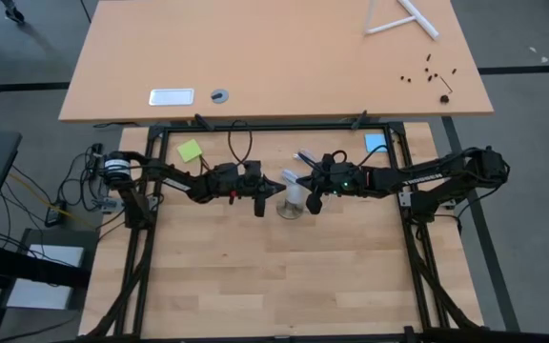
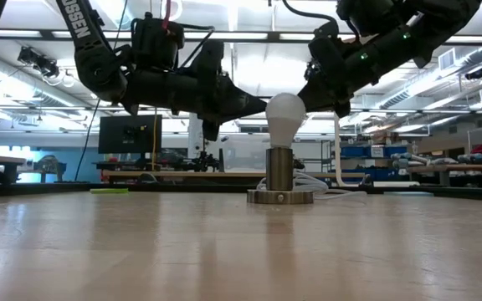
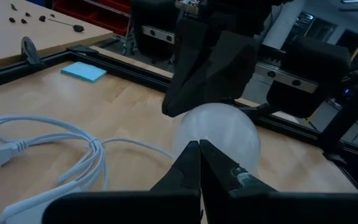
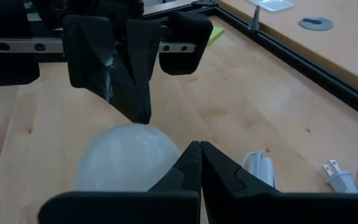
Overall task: Screw lightbulb
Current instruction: Insert the lightbulb into the lamp
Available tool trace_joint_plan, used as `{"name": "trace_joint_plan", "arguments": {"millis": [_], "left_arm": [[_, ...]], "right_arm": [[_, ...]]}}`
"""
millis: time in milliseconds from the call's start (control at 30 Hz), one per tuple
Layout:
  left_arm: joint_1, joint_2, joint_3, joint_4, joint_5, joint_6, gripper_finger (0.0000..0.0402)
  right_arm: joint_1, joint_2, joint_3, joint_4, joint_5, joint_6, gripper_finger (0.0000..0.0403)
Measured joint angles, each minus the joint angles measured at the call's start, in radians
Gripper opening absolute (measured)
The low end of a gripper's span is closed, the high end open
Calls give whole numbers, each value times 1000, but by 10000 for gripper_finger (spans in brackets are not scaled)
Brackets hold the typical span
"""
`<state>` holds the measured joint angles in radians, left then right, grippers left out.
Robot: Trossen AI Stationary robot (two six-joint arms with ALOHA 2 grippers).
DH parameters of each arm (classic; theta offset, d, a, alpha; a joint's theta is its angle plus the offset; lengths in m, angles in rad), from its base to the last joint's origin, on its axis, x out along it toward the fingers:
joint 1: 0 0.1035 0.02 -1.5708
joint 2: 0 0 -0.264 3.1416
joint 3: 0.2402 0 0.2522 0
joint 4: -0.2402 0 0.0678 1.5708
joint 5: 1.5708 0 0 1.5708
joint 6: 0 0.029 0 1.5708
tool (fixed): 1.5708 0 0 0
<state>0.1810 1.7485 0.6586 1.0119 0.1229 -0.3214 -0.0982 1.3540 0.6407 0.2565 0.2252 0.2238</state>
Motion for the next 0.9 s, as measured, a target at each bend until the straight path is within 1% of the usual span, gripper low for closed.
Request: {"name": "trace_joint_plan", "arguments": {"millis": [200, 333, 433, 567, 633, 733, 767, 833, 900], "left_arm": [[0, 0, 0, 0, -9, 0, 0], [0, 0, 0, 0, -9, 0, 0], [0, 0, 0, 0, -9, 2, 0], [0, 0, 0, -1, 2, 2, 0], [0, 0, 0, -1, 8, 3, 0], [0, 0, 0, -4, 29, 3, 0], [0, 0, 0, -11, 32, 3, 0], [0, 0, 0, -26, 36, 3, 0], [0, 0, 0, -39, 37, 3, 0]], "right_arm": [[0, 0, 0, 4, 2, -17, 11], [0, 0, 0, 5, 29, -26, 11], [0, -18, 0, 4, 69, -50, 11], [0, -114, 0, -25, 110, -118, 11], [0, -190, 2, -98, 114, -130, 12], [10, -292, 0, -269, 111, -67, 19], [20, -314, -13, -295, 107, -36, 23], [53, -339, -62, -292, 100, 15, 34], [84, -340, -118, -244, 95, 60, 47]]}}
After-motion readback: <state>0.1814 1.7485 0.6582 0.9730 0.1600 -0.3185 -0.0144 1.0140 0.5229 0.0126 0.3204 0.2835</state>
